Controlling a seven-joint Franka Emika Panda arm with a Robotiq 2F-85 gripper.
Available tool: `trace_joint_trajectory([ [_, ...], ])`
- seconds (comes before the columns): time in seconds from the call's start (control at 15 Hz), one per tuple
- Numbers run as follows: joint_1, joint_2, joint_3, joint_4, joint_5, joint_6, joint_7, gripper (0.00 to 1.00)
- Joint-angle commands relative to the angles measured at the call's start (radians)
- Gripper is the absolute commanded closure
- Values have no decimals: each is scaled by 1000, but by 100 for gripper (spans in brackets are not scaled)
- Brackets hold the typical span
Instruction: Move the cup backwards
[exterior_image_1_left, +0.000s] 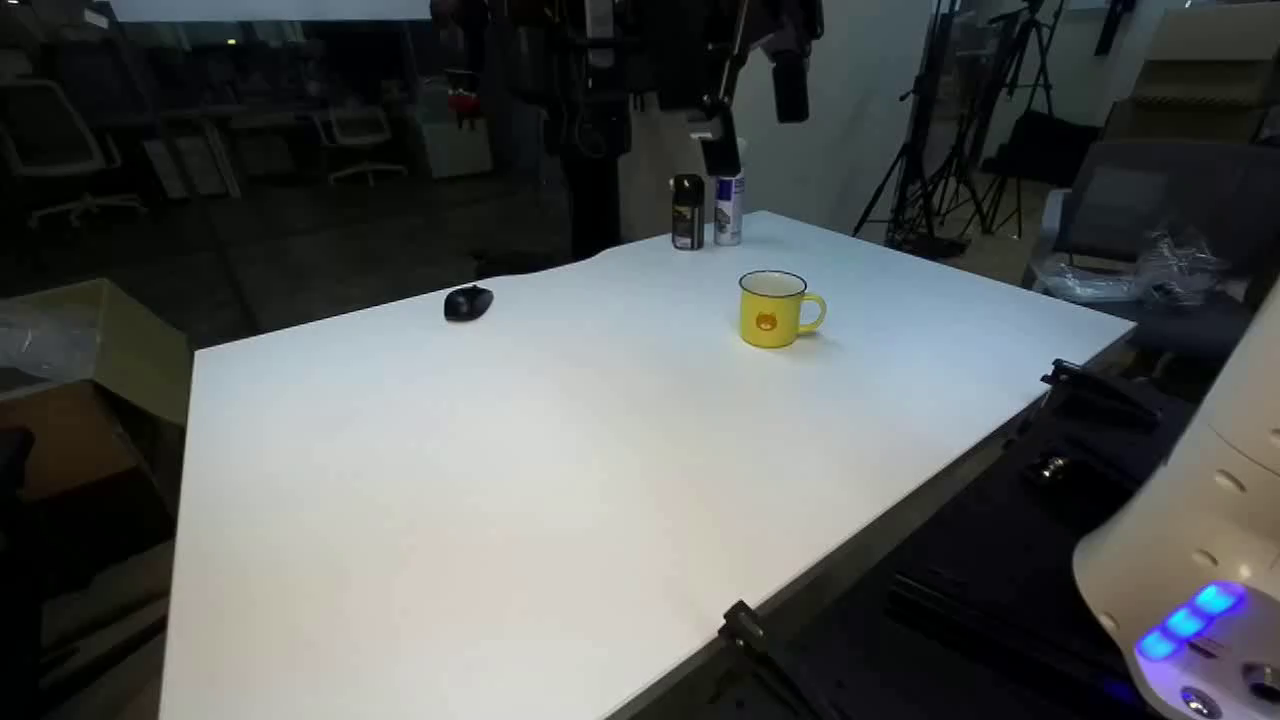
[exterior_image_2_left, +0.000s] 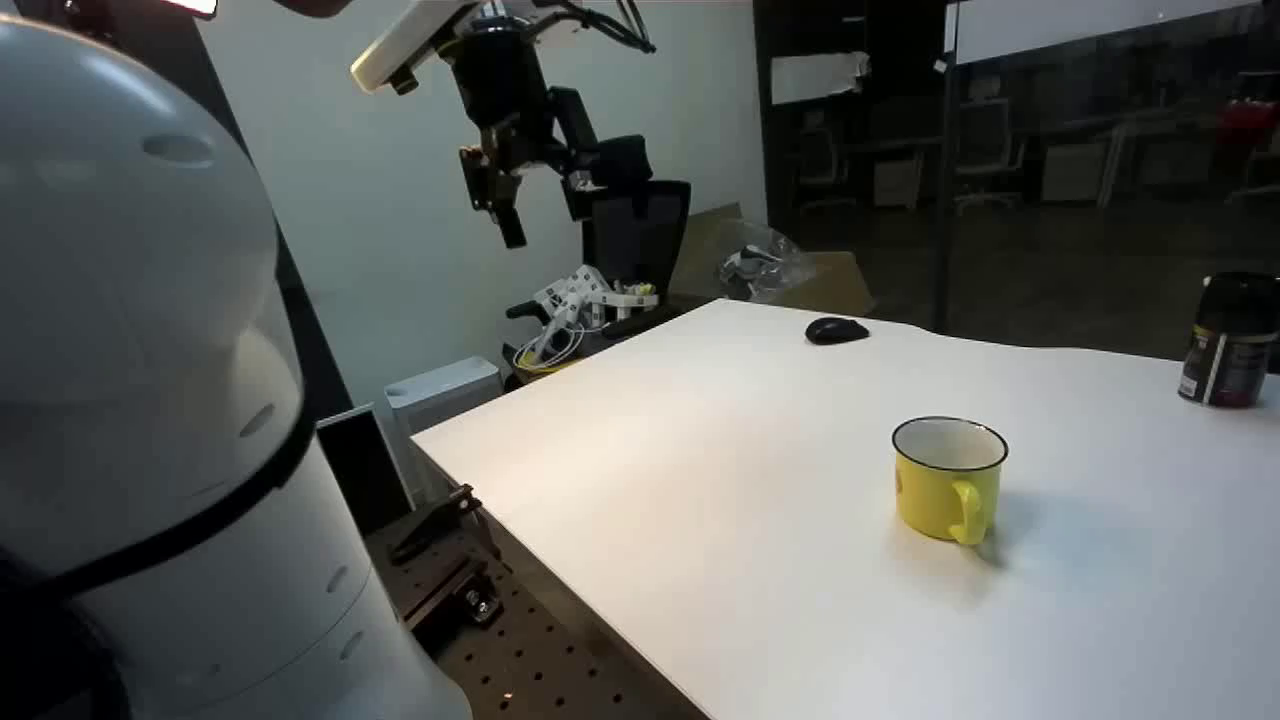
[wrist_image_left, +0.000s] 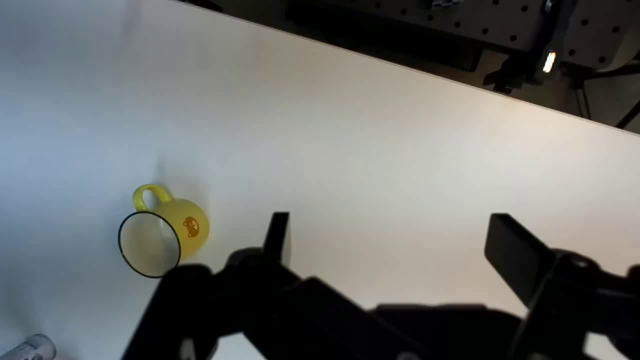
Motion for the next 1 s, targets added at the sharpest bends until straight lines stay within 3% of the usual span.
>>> trace_joint_trajectory([
  [0.0, 23, 5, -21, 1, -13, -2, 12, 0],
  [0.93, 16, 0, -26, -3, -11, 37, 26, 0],
])
